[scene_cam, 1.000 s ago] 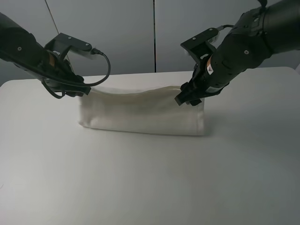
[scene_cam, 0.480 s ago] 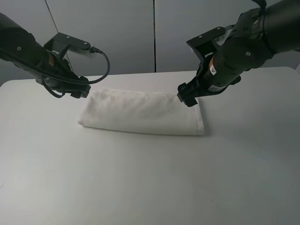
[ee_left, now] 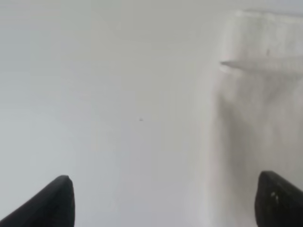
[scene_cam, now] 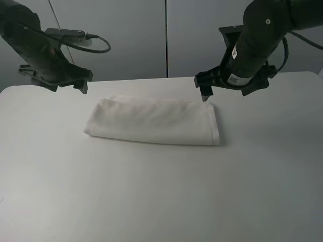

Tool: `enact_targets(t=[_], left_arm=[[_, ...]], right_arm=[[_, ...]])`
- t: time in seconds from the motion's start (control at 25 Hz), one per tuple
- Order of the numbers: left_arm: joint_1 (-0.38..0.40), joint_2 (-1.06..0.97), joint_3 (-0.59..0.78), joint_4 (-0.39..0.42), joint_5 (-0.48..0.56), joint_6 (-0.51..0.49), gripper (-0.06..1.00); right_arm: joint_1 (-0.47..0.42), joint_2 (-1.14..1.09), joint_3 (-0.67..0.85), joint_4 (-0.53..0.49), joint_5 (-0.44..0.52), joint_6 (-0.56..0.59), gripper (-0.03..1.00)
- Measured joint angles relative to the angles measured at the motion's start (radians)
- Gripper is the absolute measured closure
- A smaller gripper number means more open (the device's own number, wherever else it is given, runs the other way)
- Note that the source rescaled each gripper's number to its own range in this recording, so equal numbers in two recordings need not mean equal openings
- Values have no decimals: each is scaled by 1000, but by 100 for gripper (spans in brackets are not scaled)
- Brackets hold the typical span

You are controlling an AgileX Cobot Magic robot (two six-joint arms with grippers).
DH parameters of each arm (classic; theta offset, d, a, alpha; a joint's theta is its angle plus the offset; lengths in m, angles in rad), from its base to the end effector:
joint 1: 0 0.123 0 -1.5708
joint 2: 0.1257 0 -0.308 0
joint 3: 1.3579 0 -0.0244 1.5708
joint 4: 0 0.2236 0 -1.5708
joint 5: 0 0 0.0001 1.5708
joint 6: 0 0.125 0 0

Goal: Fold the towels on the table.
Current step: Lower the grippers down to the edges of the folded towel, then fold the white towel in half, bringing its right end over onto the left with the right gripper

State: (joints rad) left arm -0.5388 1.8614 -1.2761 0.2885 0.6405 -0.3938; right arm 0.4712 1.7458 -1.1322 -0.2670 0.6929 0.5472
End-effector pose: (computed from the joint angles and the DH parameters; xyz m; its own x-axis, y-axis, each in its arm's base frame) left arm 0.3426 -0.1800 0.2085 -0.8326 0.3146 -0.4558 0.3131 0.9463 0.0813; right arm 0.3136 0.1361 0.2110 -0.9146 -0.0973 -0.3926 -0.0938 0.9952 -0.0279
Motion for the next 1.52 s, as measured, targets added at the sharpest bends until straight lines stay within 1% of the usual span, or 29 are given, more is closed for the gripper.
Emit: enact_targets(t=[0.2, 0.28, 0.44, 0.52, 0.64, 0.72, 0.88, 1.2, 1.52], left_arm=[[10, 118, -128, -153, 78, 127, -3], [12, 161, -163, -193, 90, 158, -3], [20, 232, -198, -213, 119, 194, -3], [20, 270, -210, -231, 140, 223, -3], [20, 317, -211, -269, 149, 255, -3], [20, 334, -211, -288, 149, 269, -3], [20, 347, -214, -288, 149, 291, -3], [20, 347, -218, -288, 149, 304, -4], [20, 347, -219, -281, 149, 312, -4]], right_arm=[[-53, 86, -45, 154, 64, -105, -3], [-58, 130, -67, 180, 88, -133, -3], [-60, 210, -116, 211, 123, -154, -3], [-60, 242, -141, 239, 134, -168, -3], [-60, 281, -171, 295, 141, -197, -3], [-60, 295, -184, 315, 141, -204, -3], [-60, 312, -191, 331, 133, -220, -3], [-60, 365, -191, 338, 96, -224, -3], [-60, 375, -197, 329, 40, -220, -3]])
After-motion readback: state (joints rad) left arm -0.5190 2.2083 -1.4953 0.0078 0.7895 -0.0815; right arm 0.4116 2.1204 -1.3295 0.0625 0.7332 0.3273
